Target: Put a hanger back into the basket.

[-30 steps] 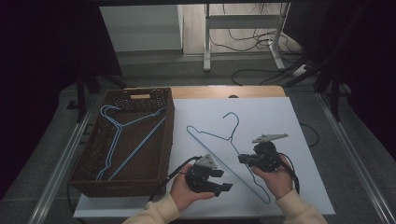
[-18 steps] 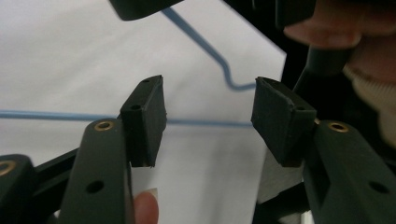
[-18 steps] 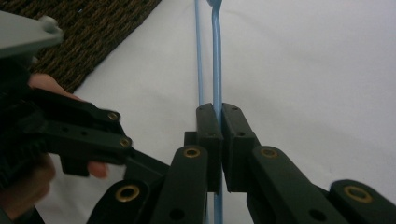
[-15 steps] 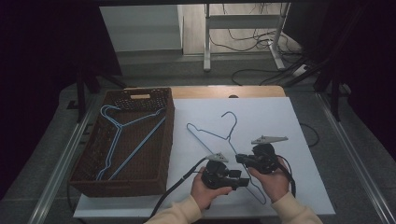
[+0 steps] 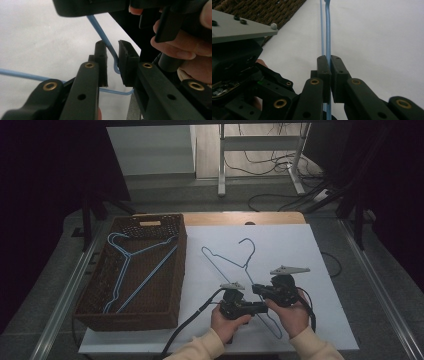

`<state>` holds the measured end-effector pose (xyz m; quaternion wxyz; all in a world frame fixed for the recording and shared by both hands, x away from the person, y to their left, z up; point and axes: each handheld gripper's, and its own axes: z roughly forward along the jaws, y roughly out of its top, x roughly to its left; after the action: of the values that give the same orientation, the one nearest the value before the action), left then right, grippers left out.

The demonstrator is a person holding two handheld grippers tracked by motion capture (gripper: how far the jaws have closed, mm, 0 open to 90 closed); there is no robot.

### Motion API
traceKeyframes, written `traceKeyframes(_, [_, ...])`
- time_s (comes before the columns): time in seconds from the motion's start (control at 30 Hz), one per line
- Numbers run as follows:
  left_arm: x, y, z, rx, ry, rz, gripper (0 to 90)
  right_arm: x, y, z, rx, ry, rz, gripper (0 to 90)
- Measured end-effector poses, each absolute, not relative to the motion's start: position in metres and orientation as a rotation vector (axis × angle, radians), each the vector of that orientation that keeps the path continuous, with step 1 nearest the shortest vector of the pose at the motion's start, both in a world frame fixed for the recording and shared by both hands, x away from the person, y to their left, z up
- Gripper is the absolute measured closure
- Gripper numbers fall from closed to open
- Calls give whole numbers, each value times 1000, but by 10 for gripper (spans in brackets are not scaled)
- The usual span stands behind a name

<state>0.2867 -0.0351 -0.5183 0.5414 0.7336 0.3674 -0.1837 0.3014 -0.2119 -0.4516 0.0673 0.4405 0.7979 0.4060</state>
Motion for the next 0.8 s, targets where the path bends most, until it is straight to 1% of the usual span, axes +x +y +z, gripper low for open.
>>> traceKeyframes(0.17, [288,-29,-518,1747,874,-482,825,299,-212,-447,1305,2408,1249,871])
traceKeyframes(0.33, [289,-17,-515,1786,885,-493,856,297,-209,-444,1269,2427,1269,851])
traceKeyframes(0.47, [288,-9,-511,1824,888,-483,865,297,-206,-443,1228,2430,1277,802])
traceKeyframes(0.63, [286,2,-503,1861,875,-477,863,298,-205,-441,1197,2432,1313,680])
traceKeyframes(0.8, [284,17,-498,1896,889,-488,862,298,-215,-431,1181,2374,1385,474])
